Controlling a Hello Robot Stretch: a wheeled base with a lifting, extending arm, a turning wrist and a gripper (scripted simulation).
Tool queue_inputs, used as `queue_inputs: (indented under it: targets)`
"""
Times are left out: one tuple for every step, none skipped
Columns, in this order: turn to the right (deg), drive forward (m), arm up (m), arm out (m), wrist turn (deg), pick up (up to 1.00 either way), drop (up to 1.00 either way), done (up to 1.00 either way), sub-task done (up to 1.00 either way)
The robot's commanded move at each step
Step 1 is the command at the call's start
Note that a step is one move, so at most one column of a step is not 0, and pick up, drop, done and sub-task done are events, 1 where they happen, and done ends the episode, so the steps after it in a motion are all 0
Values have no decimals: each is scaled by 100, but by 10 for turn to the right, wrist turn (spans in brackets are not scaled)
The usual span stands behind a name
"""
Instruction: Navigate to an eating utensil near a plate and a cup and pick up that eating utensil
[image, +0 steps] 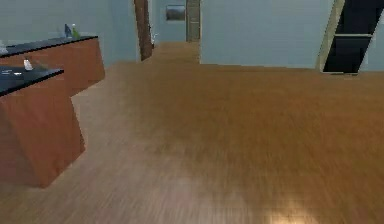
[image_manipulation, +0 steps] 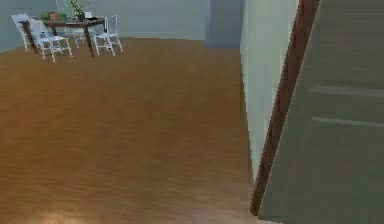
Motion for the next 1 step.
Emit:
queue_inputs:
  targets:
    - [-450, 0, 0, 0, 0, 0, 0, 0, 0]
